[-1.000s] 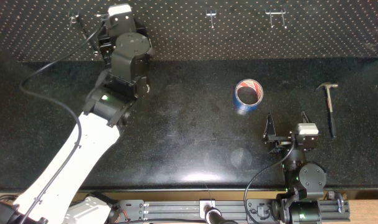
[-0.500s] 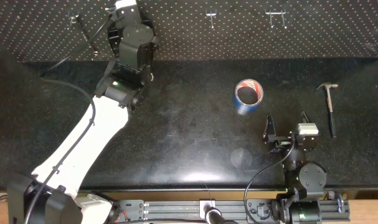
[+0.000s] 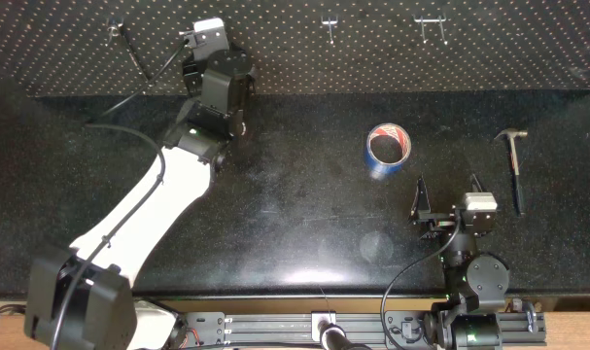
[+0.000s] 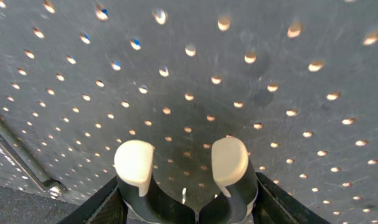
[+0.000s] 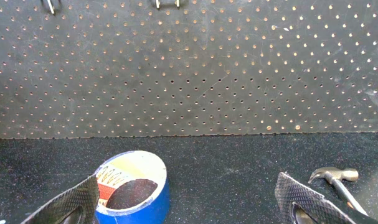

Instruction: Place Tools Onto Pegboard

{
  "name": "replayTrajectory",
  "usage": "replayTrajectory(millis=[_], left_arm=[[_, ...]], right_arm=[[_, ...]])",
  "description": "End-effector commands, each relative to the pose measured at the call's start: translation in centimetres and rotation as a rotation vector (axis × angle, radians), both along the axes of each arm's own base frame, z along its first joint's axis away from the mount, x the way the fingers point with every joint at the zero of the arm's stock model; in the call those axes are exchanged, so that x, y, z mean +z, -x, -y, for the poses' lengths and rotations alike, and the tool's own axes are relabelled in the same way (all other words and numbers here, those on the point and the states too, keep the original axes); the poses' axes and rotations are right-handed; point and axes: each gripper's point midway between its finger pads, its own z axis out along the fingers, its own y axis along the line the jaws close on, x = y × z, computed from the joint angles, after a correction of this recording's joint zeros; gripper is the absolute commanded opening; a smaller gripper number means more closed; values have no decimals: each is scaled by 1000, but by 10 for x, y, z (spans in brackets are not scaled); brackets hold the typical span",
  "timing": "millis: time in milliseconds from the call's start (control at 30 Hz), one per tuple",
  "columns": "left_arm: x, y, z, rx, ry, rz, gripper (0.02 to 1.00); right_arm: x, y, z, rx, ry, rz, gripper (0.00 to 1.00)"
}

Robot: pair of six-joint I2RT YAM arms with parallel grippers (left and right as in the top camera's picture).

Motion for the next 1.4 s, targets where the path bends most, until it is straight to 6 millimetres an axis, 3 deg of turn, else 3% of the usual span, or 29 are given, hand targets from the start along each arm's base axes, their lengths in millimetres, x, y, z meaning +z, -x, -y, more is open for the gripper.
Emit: replayTrajectory(millis=[33,133,233,400,433,467,500,700,800,900,1033,1067,1133,1200,1300,1400], left_arm=[[-10,-5,-3,16,10,-11,29],[-12,-7,-11,31,9,-15,29],[-19,-8,1,-29,35,-38,29],[-24,-9,3,-40,38,-50,51],[-24,-9,3,-40,37,-51,183],[-24,-9,3,-40,38,-50,487],[-24,-9,3,-40,38,-51,632],[-24,-9,3,-40,38,-50,956],[-17,-9,-2,-30,43,-36,996],[14,2,-11,-22,59,10,996],[52,67,-14,-128,94,-66,996],[57,99,-14,-187,119,-99,993],[54,142,-17,-267,174,-97,996],[33,177,-38,-296,253,15,996],[28,198,-67,-265,267,294,996],[48,212,-79,-258,242,573,996]], right_arm=[[-2,0,0,-1,7,0,930],[-2,0,0,-1,7,0,930],[-2,0,0,-1,7,0,930],[-2,0,0,-1,8,0,930],[-2,0,0,-1,7,0,930],[-2,0,0,-1,7,0,932],[-2,0,0,-1,7,0,930],[-2,0,0,-1,7,0,930],[-2,0,0,-1,7,0,930],[-2,0,0,-1,7,0,930],[-2,0,0,-1,7,0,930],[-2,0,0,-1,8,0,930],[-2,0,0,-1,8,0,930],[-2,0,0,-1,7,0,930],[-2,0,0,-1,7,0,930],[-2,0,0,-1,7,0,930]])
